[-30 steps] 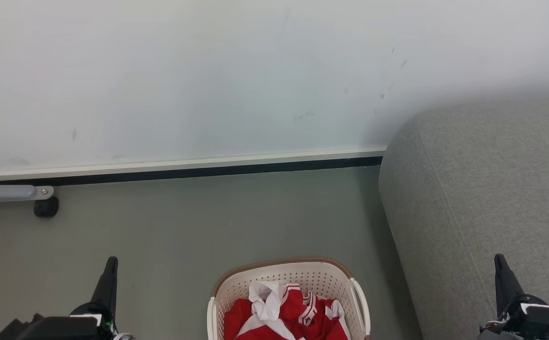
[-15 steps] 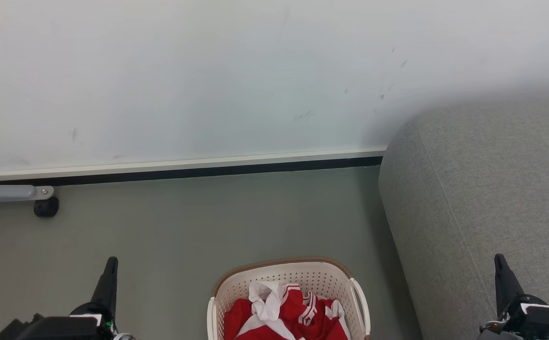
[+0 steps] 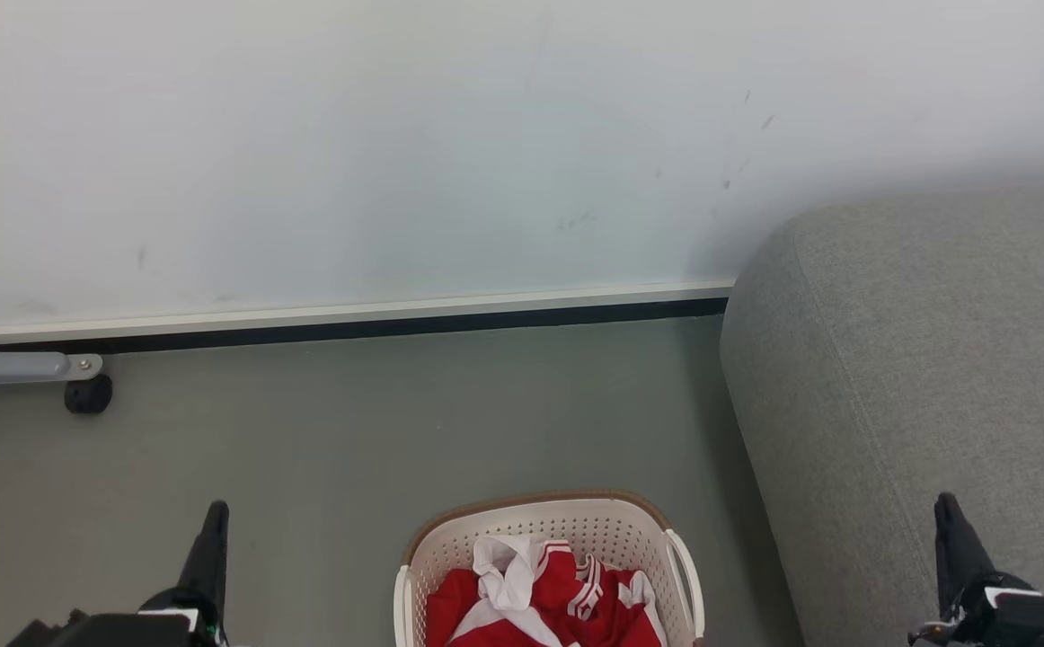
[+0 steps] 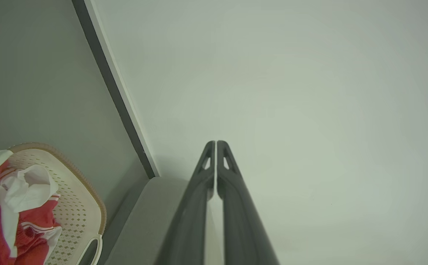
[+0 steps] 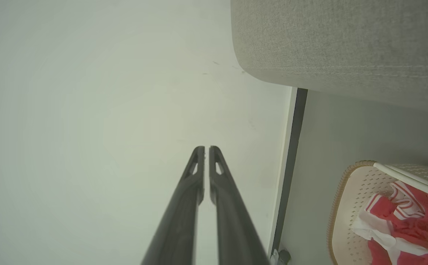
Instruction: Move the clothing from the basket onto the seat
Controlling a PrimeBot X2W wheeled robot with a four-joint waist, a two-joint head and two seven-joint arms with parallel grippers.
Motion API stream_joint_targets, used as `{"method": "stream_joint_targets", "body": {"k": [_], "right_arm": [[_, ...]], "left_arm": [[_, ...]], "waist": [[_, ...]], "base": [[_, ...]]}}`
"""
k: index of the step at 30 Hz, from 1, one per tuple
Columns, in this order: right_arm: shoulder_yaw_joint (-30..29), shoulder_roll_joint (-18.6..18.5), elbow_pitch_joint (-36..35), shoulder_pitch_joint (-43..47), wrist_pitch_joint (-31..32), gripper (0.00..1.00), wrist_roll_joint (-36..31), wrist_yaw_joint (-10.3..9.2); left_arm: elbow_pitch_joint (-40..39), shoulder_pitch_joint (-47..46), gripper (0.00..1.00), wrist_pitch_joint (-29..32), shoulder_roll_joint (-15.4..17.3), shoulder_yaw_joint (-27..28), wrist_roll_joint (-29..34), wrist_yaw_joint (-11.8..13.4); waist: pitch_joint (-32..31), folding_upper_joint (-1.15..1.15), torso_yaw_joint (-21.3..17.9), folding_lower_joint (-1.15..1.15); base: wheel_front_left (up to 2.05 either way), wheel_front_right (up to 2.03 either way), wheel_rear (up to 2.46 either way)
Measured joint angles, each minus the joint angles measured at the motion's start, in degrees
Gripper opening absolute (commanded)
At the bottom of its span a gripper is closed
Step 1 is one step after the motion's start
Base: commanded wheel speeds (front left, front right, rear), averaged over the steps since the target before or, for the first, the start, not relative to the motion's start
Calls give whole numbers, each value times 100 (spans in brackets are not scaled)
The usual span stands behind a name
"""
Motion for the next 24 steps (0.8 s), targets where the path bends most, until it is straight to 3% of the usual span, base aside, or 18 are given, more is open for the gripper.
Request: {"method": "stream_joint_targets", "body": {"k": [6, 19, 24], "right_arm": [[40, 108, 305, 274, -18, 100, -1, -33], [188, 105, 266, 292, -252, 100, -200, -44], [233, 104, 186, 359, -347, 100, -447, -143]], "left_arm": [[285, 299, 100, -8, -68, -43, 0, 8], [224, 304, 100, -248, -66, -296, 69, 8], [177, 305, 100, -321, -65, -396, 307, 9]], "waist": [[0, 0, 0, 0], [-85, 0, -8, 0], [-122, 0, -16, 0]], "base": [[0, 0, 0], [0, 0, 0], [0, 0, 0]]}}
